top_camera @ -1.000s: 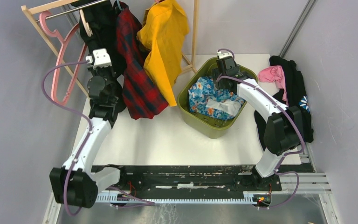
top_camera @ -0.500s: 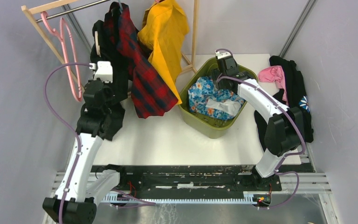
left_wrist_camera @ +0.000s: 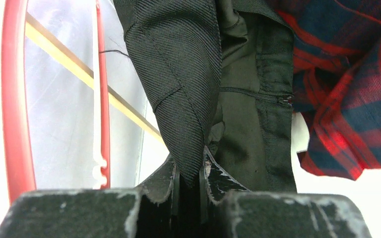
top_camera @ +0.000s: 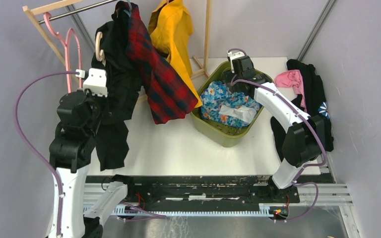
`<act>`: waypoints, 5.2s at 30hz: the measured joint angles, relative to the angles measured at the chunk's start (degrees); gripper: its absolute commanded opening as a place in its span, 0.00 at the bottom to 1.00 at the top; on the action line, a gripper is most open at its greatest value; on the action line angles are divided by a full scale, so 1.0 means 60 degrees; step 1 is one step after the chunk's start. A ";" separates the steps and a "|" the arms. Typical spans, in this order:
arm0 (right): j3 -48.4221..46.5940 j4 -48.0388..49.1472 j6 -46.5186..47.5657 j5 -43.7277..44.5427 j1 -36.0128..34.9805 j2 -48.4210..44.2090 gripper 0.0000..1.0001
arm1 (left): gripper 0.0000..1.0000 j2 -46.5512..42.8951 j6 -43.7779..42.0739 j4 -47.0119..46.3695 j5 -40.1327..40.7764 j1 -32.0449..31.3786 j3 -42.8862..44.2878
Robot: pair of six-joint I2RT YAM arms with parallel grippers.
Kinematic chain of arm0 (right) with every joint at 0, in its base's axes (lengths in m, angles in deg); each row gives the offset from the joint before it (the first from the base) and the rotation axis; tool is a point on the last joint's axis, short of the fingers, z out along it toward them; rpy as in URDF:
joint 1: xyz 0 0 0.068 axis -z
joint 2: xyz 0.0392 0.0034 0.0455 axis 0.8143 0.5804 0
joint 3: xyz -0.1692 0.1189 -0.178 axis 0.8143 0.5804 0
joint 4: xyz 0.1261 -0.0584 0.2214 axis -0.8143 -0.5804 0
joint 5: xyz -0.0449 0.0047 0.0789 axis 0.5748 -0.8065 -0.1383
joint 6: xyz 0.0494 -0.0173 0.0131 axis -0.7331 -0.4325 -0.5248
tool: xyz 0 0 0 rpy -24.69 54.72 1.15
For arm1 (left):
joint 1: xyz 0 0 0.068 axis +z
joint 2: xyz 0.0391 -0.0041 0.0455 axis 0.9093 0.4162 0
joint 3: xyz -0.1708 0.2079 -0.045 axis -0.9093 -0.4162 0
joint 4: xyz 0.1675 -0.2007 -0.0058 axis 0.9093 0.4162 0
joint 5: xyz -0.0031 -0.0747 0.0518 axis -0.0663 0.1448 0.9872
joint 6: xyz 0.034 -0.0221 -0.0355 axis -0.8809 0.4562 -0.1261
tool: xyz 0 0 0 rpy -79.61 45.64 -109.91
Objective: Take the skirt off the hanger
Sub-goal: Pick up the hanger from the clothesline, then remove the skirt from the hanger.
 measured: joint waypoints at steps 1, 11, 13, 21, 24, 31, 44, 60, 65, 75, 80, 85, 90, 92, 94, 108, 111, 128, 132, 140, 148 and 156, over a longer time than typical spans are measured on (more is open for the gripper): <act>0.0000 0.0004 0.0015 -0.0036 0.0000 0.0000 0.75 | 0.03 -0.0102 0.0000 0.0321 -0.0102 0.0000 0.0117; 0.0000 0.0007 0.0219 -0.0204 0.0000 -0.0022 0.76 | 0.03 -0.0466 0.0288 0.2452 -0.0969 0.0000 0.1606; 0.0000 0.0011 0.0219 -0.0251 0.0000 -0.0040 0.75 | 0.03 -0.0415 0.0357 0.2794 -0.1228 0.0000 0.2109; -0.0015 0.0015 0.0725 -0.0317 0.0000 -0.0288 0.76 | 0.03 0.0401 0.0670 0.4051 -0.3293 0.0004 0.4925; -0.0149 0.0015 0.1304 -0.0295 0.0000 -0.0484 0.76 | 0.03 0.0867 0.0714 0.4350 -0.4452 0.0004 0.5730; -0.1122 0.0018 0.2299 -0.0328 0.0000 -0.0812 0.80 | 0.03 0.2251 0.0925 0.4419 -0.7213 0.0004 0.6109; -0.2262 -0.0787 0.4116 -0.1719 0.0000 -0.2295 0.86 | 0.03 0.3555 0.1013 0.4550 -0.8225 -0.1643 0.4360; -0.3559 -0.2801 0.3865 -0.8688 -0.0004 -0.3180 0.82 | 0.03 0.3774 0.0994 0.5031 -0.8029 -0.2918 0.3927; -0.3519 -0.2575 0.2743 -1.0491 -0.0091 -0.2976 0.79 | 0.03 0.4069 0.0994 0.5045 -0.7985 -0.3158 0.4065; -0.3024 -0.2087 0.2131 -1.1162 -0.1147 -0.1945 0.79 | 0.03 0.4885 0.0994 0.5074 -0.7672 -0.3818 0.4870; -0.3020 -0.2065 0.2426 -1.0816 -0.1147 -0.1534 0.81 | 0.03 0.4845 0.0991 0.5078 -0.7581 -0.3832 0.4870; -0.3020 -0.2131 0.2845 -1.0597 -0.1151 -0.1388 0.68 | 0.03 0.4779 0.0874 0.5133 -0.7355 -0.3850 0.4870; -0.3020 -0.2222 0.2860 -1.0626 -0.1348 -0.1042 0.61 | 0.03 0.4743 0.0798 0.5337 -0.7009 -0.3840 0.4867; -0.2965 -0.2401 0.2962 -1.0601 -0.1457 -0.0994 0.43 | 0.03 0.4747 0.0765 0.5497 -0.6896 -0.3840 0.4856; -0.2783 -0.2481 0.3147 -1.0590 -0.1526 -0.1056 0.04 | 0.03 0.4747 0.0692 0.5632 -0.6798 -0.3840 0.4856; -0.2983 -0.3599 0.3803 -0.9347 -0.1894 -0.1610 0.01 | 0.48 0.4885 0.0273 0.5537 -0.6364 -0.3814 0.4954; -0.3242 -0.3763 0.3796 -0.8834 -0.1898 -0.1581 0.01 | 0.66 0.5111 0.0277 0.5176 -0.6178 -0.3803 0.5504; -0.4269 -0.4674 0.3523 -0.6728 -0.1858 -0.0856 0.01 | 0.50 0.4696 0.0328 0.3650 -0.5923 -0.3912 0.6138; -0.4630 -0.4819 0.3523 -0.6954 -0.1945 -0.0892 0.01 | 0.47 0.5133 0.0328 0.3464 -0.6451 -0.3934 0.5774; -0.4645 -0.5085 0.3512 -0.7227 -0.2040 -0.1220 0.01 | 0.50 0.5792 0.0335 0.3417 -0.6779 -0.4178 0.5475; -0.4564 -0.5096 0.3446 -0.7417 -0.2127 -0.1585 0.01 | 0.45 0.6018 0.0324 0.3257 -0.6269 -0.4273 0.5679; -0.4335 -0.5100 0.3417 -0.7384 -0.2091 -0.2000 0.01 | 0.30 0.6379 0.0080 0.3286 -0.3854 -0.4459 0.6368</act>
